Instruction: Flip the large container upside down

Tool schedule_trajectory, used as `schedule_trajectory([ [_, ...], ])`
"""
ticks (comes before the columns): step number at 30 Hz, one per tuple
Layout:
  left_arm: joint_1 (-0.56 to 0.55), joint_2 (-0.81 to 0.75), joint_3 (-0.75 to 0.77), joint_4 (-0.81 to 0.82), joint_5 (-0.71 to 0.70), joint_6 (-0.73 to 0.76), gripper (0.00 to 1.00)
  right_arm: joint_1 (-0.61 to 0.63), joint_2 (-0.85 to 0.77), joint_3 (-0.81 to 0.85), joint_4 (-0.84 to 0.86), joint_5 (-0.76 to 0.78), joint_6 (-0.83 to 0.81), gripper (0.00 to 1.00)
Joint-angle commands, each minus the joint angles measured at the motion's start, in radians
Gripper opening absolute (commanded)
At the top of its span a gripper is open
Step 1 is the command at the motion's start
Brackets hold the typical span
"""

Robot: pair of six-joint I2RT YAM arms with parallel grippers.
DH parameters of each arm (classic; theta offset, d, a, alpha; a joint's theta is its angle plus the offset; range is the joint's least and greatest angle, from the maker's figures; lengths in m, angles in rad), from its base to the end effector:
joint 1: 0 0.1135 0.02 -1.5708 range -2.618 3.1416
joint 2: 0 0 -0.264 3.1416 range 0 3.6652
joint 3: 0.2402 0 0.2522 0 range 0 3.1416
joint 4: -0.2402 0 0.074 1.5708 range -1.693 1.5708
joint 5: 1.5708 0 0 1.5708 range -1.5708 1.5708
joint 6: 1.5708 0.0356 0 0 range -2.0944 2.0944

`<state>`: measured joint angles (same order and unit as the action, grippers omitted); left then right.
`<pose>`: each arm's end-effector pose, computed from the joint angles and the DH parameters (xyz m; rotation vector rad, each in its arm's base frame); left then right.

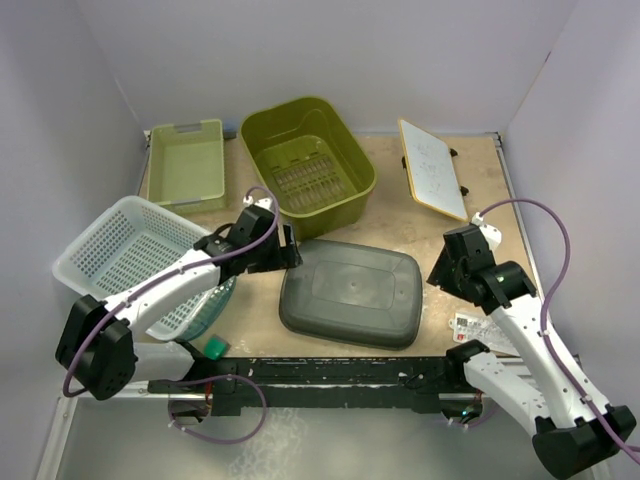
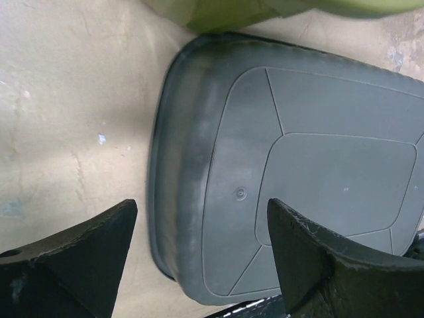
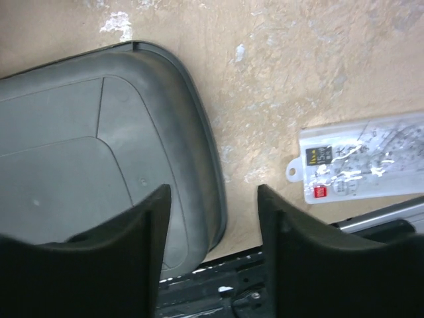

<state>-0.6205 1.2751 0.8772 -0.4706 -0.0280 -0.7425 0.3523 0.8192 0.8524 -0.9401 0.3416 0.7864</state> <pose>0.2145 -0.1521 0.2428 -0.1667 2.5178 -0.5549 0.1438 0.0402 0.2898 0.6576 2.3178 0.0975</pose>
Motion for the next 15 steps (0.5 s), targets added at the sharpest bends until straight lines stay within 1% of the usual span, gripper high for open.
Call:
schedule_trajectory([
  [1,-0.024,-0.01,-0.07,0.127,0.043,-0.089,0.76,-0.003,0.003,0.045,-0.017,0.053,-0.015,0.69],
  [2,-0.029,-0.007,-0.089,0.138,0.042,-0.107,0.76,-0.003,0.001,0.044,-0.015,0.051,-0.015,0.75],
  [5,-0.066,-0.012,-0.155,0.217,0.038,-0.178,0.76,-0.003,-0.006,0.043,-0.012,0.043,-0.017,0.85],
  [9,-0.155,0.016,-0.18,0.328,0.031,-0.245,0.76,-0.003,-0.013,0.044,0.0,0.031,-0.018,0.87],
  [12,-0.228,0.075,-0.151,0.381,0.007,-0.274,0.76,-0.003,-0.01,0.045,-0.005,0.016,-0.017,0.87],
  [15,-0.279,0.142,-0.115,0.45,-0.021,-0.302,0.76,-0.003,-0.017,0.044,-0.014,0.011,-0.013,0.87],
])
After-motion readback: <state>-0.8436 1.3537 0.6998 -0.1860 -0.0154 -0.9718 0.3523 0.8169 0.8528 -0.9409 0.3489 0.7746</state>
